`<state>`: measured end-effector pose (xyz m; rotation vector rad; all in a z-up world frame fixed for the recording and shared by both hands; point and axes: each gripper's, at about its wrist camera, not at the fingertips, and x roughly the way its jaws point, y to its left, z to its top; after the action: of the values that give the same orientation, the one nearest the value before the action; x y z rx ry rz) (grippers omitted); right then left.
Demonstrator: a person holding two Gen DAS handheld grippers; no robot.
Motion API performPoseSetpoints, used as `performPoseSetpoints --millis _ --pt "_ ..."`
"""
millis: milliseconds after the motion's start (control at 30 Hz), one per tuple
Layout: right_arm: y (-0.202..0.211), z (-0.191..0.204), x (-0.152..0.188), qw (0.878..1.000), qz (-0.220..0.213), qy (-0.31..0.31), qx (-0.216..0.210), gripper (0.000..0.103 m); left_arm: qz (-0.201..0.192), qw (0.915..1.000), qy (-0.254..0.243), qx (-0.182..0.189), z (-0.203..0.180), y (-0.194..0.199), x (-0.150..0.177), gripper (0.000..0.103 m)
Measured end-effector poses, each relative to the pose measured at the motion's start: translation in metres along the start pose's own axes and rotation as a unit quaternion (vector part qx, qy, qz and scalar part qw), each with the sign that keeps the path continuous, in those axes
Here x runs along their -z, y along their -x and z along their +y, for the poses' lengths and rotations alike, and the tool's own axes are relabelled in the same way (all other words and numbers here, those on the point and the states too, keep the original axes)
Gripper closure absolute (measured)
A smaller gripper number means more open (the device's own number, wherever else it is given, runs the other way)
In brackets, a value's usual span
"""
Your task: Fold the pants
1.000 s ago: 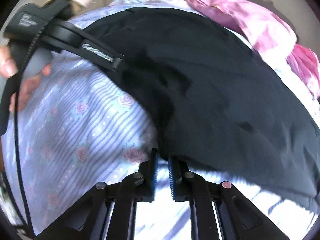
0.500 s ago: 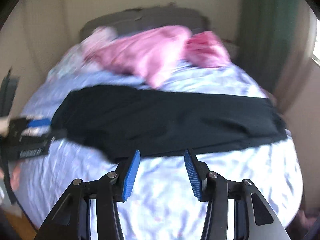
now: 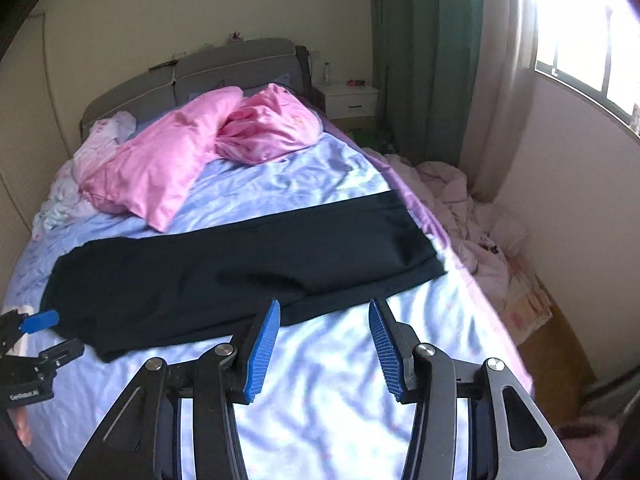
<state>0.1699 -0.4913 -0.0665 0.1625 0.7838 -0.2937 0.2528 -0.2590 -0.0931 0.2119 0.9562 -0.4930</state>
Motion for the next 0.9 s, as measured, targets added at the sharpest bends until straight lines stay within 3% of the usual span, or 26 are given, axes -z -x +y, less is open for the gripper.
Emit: performPoseSetpoints --millis 200,367,467,600,800,900 --pt "-0.043 -0.063 -0.029 0.999 0.013 0.039 -0.021 0.055 -0.004 0.9995 0.009 -0.030 -0.063 -0.032 -0.029 0.029" --pt "-0.086 -0.104 -0.045 0.998 0.037 0.049 -0.033 0.055 0.018 0.9988 -0.022 -0.041 -0.095 -0.078 -0.051 0.029" --pt "-0.118 -0.118 -0.048 0.997 0.051 0.040 -0.031 0.055 0.046 0.9973 -0.039 -0.041 -0.099 -0.113 -0.059 0.029" --pt "-0.163 -0.137 -0.047 0.997 0.079 0.005 -0.022 0.055 0.112 0.9921 -0.037 -0.043 -0.096 -0.171 -0.066 0.030" --pt "-0.227 -0.159 -0.049 0.992 0.124 -0.022 -0.024 0.055 0.169 0.9832 -0.043 -0.055 -0.095 -0.226 -0.070 0.030" --pt "-0.249 -0.168 -0.050 0.989 0.142 -0.039 -0.027 0.055 0.192 0.9803 -0.019 -0.043 -0.090 -0.243 -0.073 0.030"
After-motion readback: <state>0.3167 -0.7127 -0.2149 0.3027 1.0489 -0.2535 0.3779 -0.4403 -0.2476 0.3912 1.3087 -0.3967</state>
